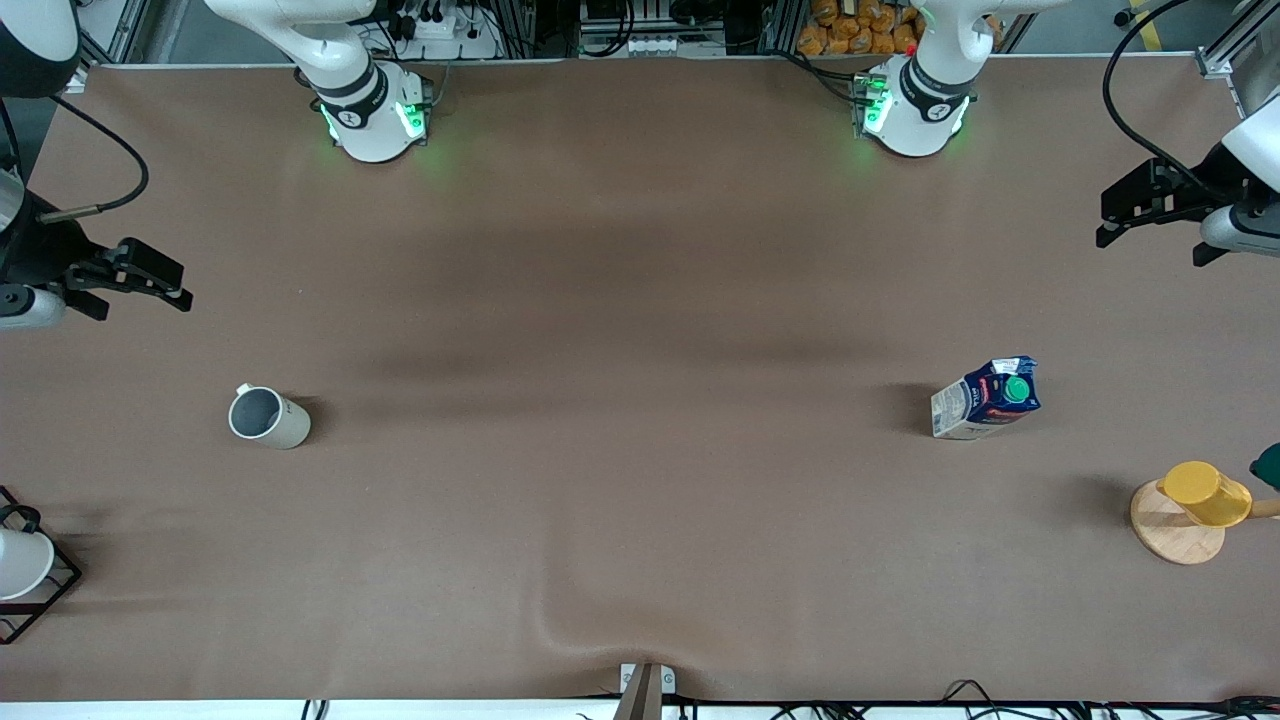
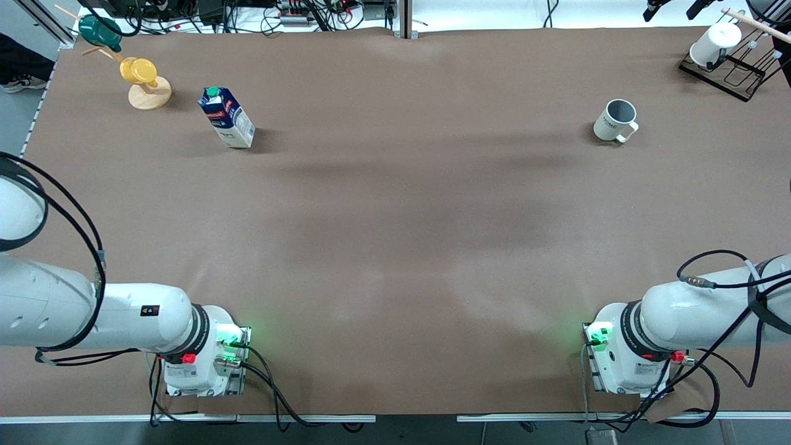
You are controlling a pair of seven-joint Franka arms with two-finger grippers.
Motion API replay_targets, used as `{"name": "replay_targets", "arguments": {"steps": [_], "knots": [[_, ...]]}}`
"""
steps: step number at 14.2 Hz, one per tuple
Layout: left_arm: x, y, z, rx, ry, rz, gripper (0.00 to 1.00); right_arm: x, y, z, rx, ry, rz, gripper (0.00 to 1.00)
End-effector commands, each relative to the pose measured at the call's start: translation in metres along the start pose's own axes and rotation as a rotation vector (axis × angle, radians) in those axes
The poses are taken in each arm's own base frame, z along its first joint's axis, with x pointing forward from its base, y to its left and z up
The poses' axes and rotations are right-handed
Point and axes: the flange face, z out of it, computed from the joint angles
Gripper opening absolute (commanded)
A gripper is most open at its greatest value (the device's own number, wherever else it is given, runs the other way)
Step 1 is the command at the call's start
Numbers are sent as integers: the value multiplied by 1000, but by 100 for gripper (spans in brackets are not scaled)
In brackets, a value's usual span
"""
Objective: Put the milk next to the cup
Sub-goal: 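Reach the right gripper to the mug while the left gripper reaches the milk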
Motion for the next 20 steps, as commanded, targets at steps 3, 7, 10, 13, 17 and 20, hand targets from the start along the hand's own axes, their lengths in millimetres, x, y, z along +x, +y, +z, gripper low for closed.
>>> {"name": "replay_targets", "arguments": {"steps": [3, 7, 10, 13, 17, 20], "knots": [[0, -1, -6, 11, 1, -1, 100, -4, -4, -5, -8, -7, 9, 100], [1, 1, -4, 23, -5, 4, 100, 0, -1, 5, -7, -25, 3, 100], [10, -2, 17, 10, -44, -11, 100, 21, 21, 63, 2, -102, 34, 100], [35, -2, 62, -14, -99, -87, 100, 39, 40, 126, 1, -163, 57, 100], [72, -11, 156, -28, -195, -155, 100, 51, 100, 205, 7, -170, 51, 100], [84, -14, 194, -22, -188, -240, 100, 55, 124, 258, 5, -184, 50, 100]]}}
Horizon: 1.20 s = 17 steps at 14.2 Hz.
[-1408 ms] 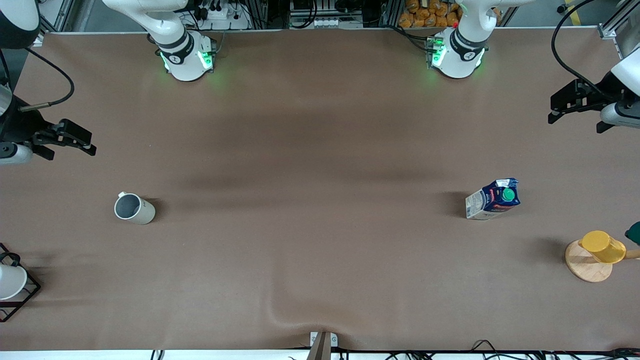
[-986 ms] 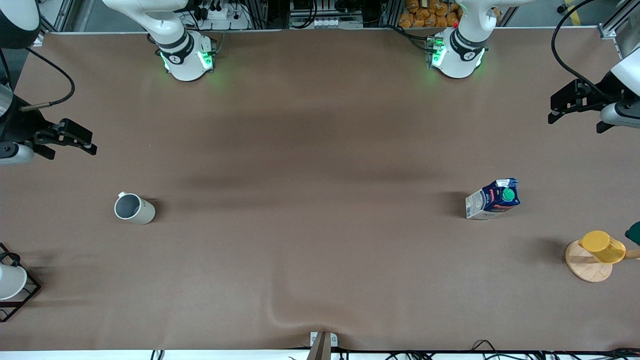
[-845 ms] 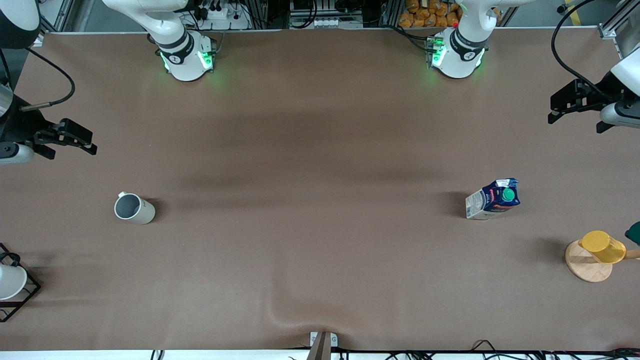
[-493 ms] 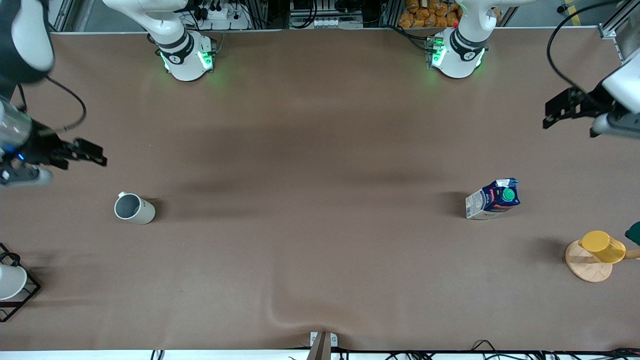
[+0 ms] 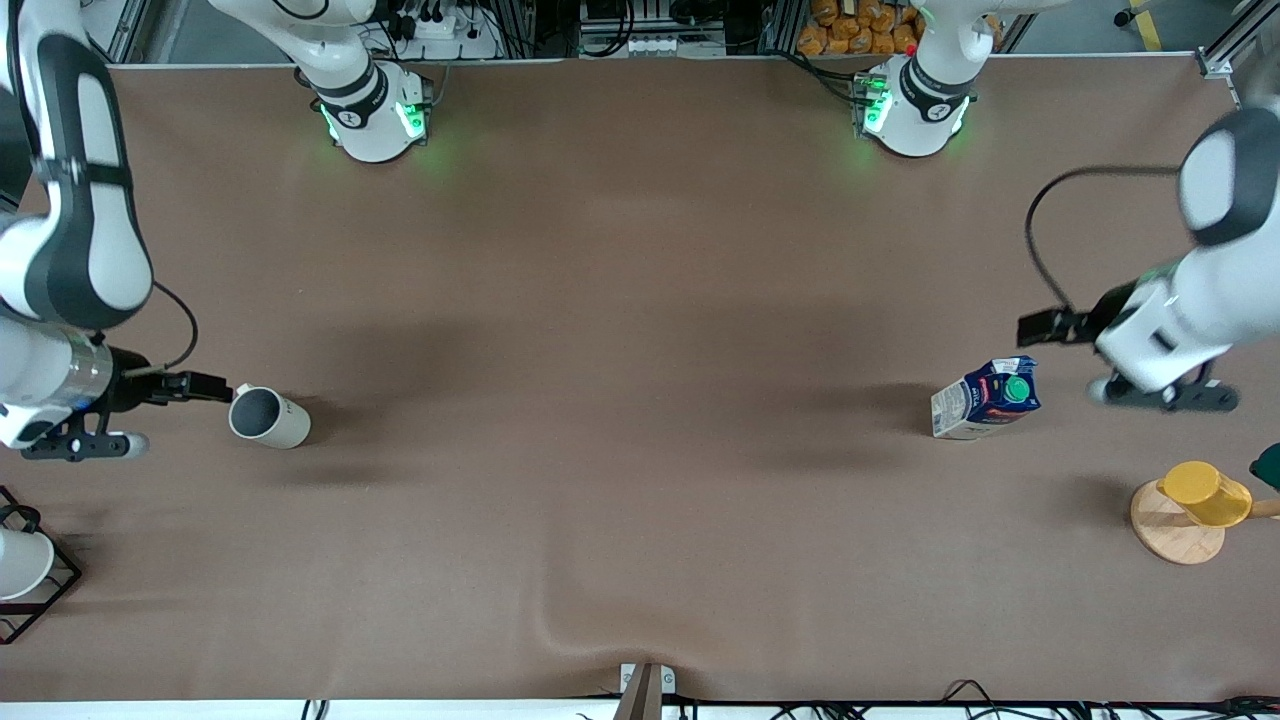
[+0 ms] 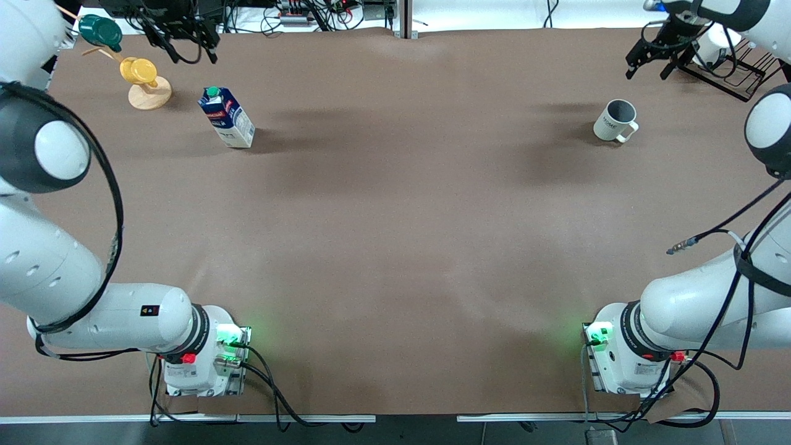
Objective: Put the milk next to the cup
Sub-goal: 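Grasp the mug with the right gripper while the left gripper grasps the milk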
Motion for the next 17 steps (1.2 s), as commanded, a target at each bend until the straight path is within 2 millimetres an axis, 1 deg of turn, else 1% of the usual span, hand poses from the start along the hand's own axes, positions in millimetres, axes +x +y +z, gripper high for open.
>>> {"name": "replay_targets", "arguments": {"steps": [1, 2, 3, 5, 6, 7, 8, 9, 10, 11, 12, 13, 14, 15, 16, 17], "knots": [[9, 0, 17, 4, 30, -55, 100, 10, 17, 34, -4, -11, -43, 100], [10, 0, 30, 5, 35, -60, 100, 12, 22, 43, -4, -14, -48, 100], [9, -1, 40, 10, 34, -64, 100, 15, 22, 54, -4, -18, -50, 100], [9, -6, 55, 13, 37, -69, 100, 18, 27, 70, -34, -29, -85, 100], [9, -7, 64, 13, 37, -70, 100, 20, 33, 76, -40, -25, -104, 98], [9, -7, 74, 13, 42, -70, 100, 19, 40, 80, -38, -28, -125, 93], [8, -8, 87, 14, 37, -71, 100, 19, 41, 85, -36, -34, -139, 87], [7, -10, 97, 31, 32, -63, 100, 19, 41, 89, -34, -40, -142, 78], [7, -12, 104, 57, 21, -54, 100, 17, 37, 94, -31, -47, -146, 65], [8, -11, 110, 68, 12, -46, 100, 16, 35, 99, -33, -40, -149, 56], [9, -12, 116, 68, 1, -46, 100, 14, 33, 109, -36, -31, -152, 35], [10, -12, 121, 70, -6, -45, 100, 13, 31, 114, -40, -22, -154, 11], [11, -12, 125, 70, -13, -41, 100, 13, 27, 113, -39, -25, -149, 0], [13, -13, 130, 77, -17, -34, 100, 14, 17, 109, -39, -29, -161, 0], [16, -12, 134, 86, -12, -26, 88, 15, 12, 107, -36, -39, -158, 0], [19, -11, 138, 86, -9, -24, 38, 14, 11, 103, -33, -47, -142, 0]]}}
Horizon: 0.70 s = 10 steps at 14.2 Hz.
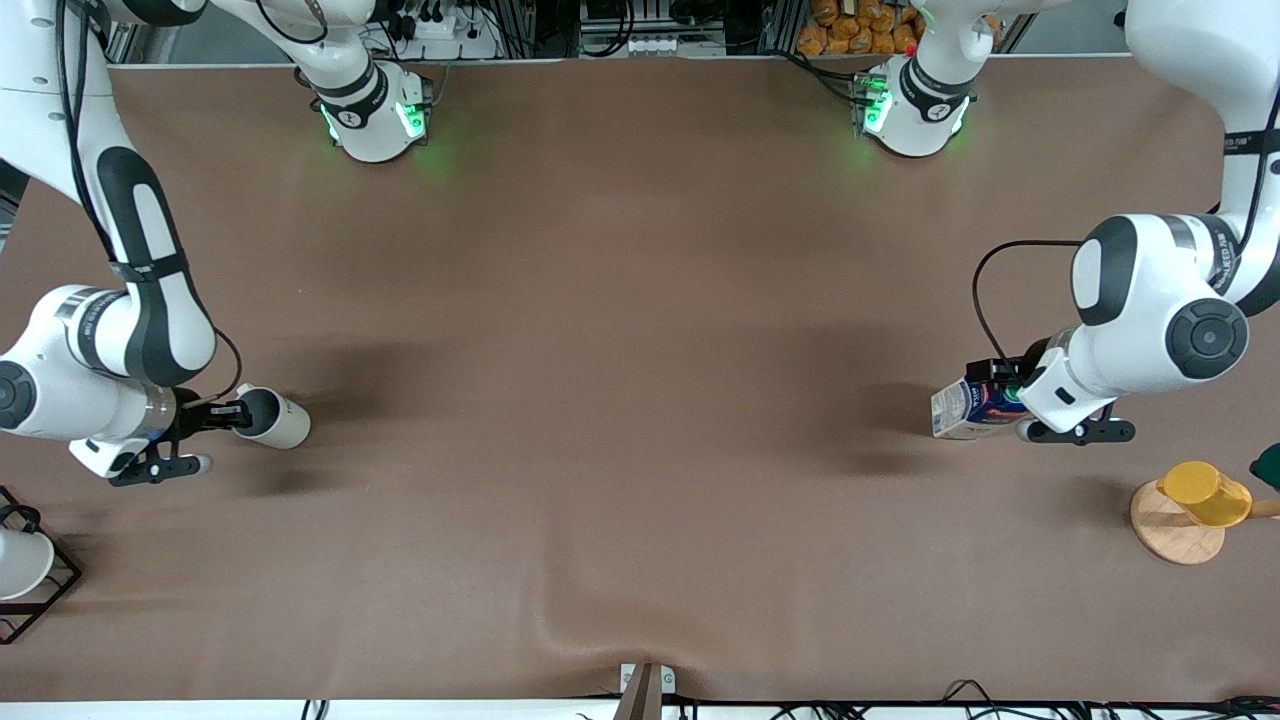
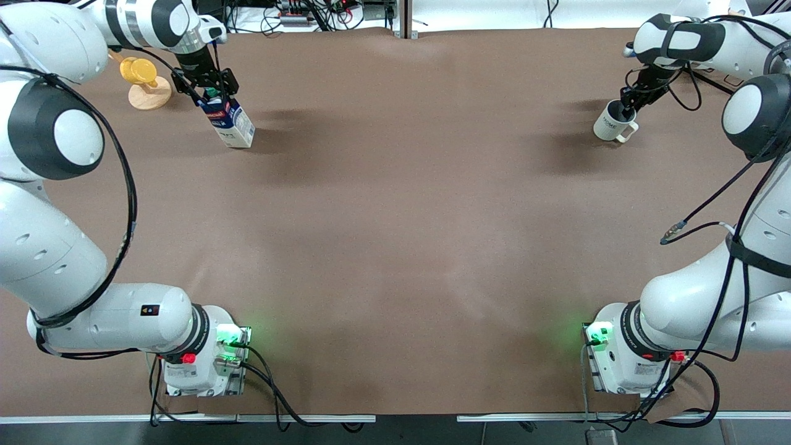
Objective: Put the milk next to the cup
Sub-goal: 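Grasp the mug with the right gripper while the left gripper grasps the milk, then carry the mug to mid-table with the right gripper while the left gripper lifts the milk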
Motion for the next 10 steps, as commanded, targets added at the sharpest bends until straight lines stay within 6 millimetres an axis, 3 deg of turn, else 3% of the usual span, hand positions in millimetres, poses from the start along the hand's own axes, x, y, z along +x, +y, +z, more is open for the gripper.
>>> {"name": "replay_targets", "arguments": {"steps": [1, 3, 5, 8, 10], "knots": [[7, 5, 3, 29, 24, 22, 0, 2, -12, -15, -7, -14, 17, 0], [16, 5, -5, 33, 46, 28, 0, 11, -26, -39, -1, -19, 40, 0], [16, 4, -13, 34, 61, 34, 0, 17, -56, -71, 6, -89, 135, 0], [5, 1, -52, 35, 111, 40, 0, 26, -147, -117, -28, -137, 279, 0], [-10, 9, -81, 37, 121, 47, 0, 26, -204, -128, 10, -146, 395, 0]]}}
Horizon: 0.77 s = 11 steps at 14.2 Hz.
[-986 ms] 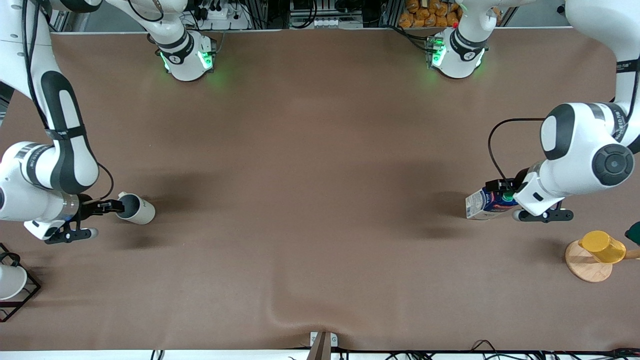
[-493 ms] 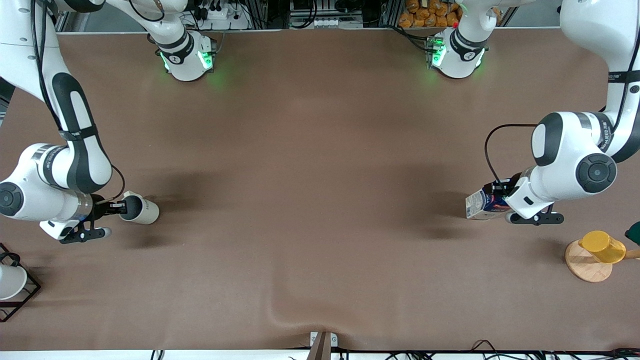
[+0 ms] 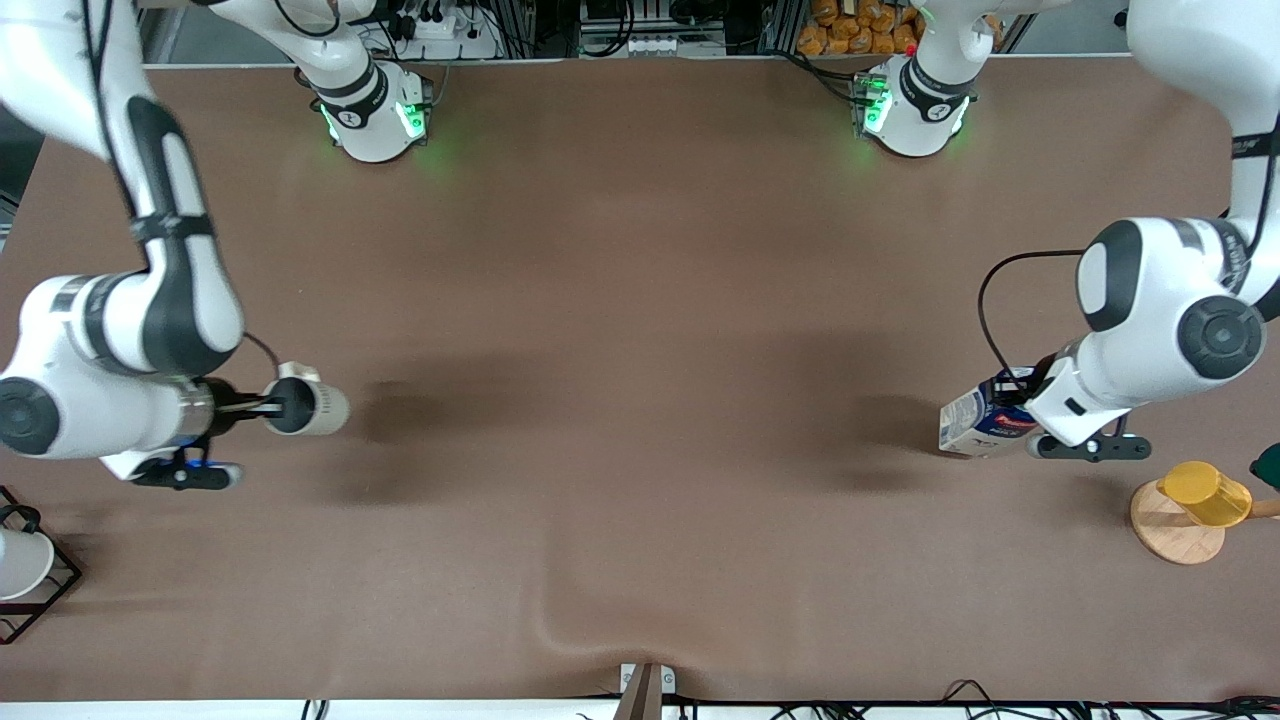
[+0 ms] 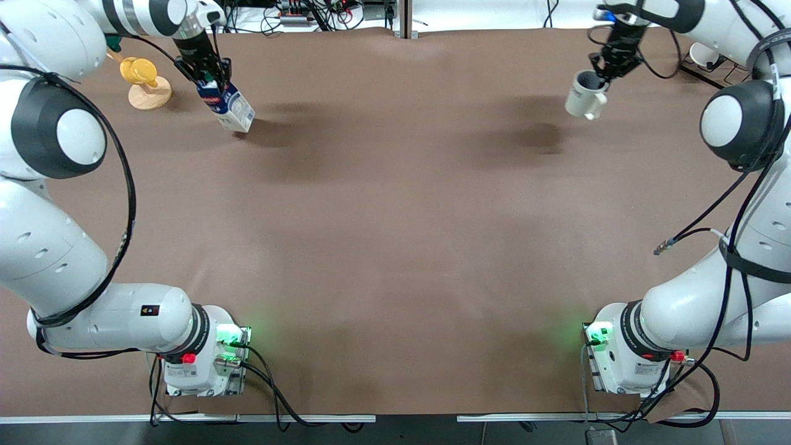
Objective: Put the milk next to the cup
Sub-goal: 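Carry the mug to mid-table with the right gripper while the left gripper lifts the milk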
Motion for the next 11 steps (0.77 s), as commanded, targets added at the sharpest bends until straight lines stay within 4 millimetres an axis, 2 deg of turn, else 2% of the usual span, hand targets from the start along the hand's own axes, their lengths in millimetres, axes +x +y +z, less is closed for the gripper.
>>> {"name": "replay_targets", "arguments": {"steps": [1, 3, 4, 5, 6, 7, 8, 11], "knots": [[-25, 15, -49, 27, 2, 31, 0, -26, -71, -17, 91, -37, 161, 0], [-40, 33, -75, 18, 0, 24, 0, -49, -142, -29, 99, -23, 271, 0], [-44, 49, -79, 18, -7, 8, 0, -58, -172, -26, 97, -21, 336, 0], [-48, 67, -82, 15, -8, -7, 0, -68, -207, -15, 100, -30, 392, 0], [-50, 82, -85, 15, -4, -22, 0, -75, -237, -13, 145, -6, 440, 0], [-53, 97, -92, 12, -4, -27, 0, -78, -257, -6, 173, 8, 490, 0], [-57, 108, -99, 10, -13, -32, 0, -87, -286, 6, 181, 23, 514, 0], [-63, 134, -113, -9, -16, -58, 0, -97, -364, 44, 267, 100, 622, 0]]}}
